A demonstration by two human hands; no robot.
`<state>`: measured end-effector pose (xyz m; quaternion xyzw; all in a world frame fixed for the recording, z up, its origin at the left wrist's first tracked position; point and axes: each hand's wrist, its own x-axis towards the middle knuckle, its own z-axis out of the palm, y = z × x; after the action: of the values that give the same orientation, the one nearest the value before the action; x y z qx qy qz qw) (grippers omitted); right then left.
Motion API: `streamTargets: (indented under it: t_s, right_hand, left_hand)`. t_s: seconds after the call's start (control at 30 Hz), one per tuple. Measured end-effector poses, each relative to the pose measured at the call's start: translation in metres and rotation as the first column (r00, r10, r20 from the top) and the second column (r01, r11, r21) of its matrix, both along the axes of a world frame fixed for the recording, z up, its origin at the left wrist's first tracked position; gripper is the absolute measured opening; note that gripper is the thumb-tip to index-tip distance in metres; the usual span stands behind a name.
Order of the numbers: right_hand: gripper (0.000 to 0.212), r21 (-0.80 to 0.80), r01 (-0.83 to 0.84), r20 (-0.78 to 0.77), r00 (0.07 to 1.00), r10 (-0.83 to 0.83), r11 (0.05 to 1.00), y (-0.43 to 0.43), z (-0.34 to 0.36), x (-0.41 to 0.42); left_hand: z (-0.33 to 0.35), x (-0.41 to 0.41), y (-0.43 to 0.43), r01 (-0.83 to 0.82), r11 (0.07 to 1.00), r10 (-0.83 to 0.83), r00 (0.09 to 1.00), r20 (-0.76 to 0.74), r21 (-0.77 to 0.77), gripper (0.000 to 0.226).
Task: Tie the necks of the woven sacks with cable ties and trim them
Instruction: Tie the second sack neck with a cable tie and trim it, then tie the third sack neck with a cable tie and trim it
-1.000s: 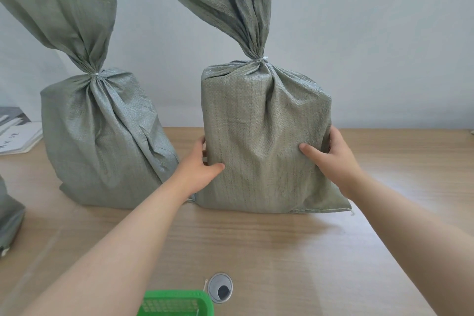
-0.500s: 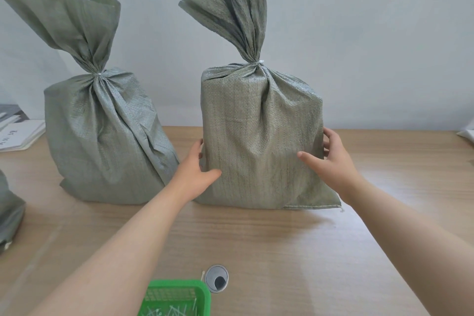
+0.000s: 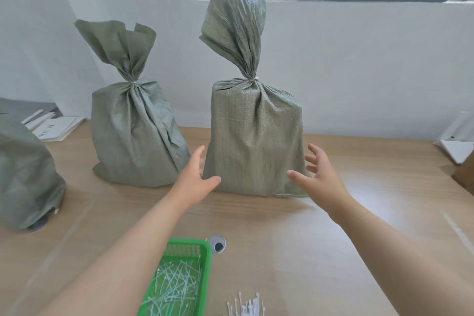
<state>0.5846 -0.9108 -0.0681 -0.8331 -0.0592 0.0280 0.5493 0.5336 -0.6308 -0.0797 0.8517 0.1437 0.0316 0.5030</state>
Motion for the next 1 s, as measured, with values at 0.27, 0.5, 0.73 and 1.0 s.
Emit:
streamTargets:
  t_s: [0.27,0.5,0.73,1.0]
  right_hand:
    - [0.072,0.006,-0.098,0.063,0.993,0.097,0.995,-0.006,0.04,-0.1]
    - [0.059,0.011,-0.192,0.167,0.968,0.187,0.981,0.009,0.067,-0.183]
    - [0.056,-0.03,-0.264,0.225,0.938,0.264,0.964,0.055,0.08,-0.255]
    - [0.05,0.001,-0.233,0.224,0.948,0.227,0.972,0.146,0.082,-0.332]
  left_hand:
    - [0.042,-0.101,-0.029,-0.015,0.999,0.011,0.998,0.069,0.051,0.086]
    - [0.07,-0.2,-0.042,-0.008,0.997,-0.003,0.988,0.157,0.073,0.065]
    - [0.081,-0.276,-0.012,-0.03,0.995,0.011,0.98,0.198,0.093,0.065]
    - [0.082,-0.341,0.081,-0.017,0.999,0.002,0.961,0.277,0.051,0.052]
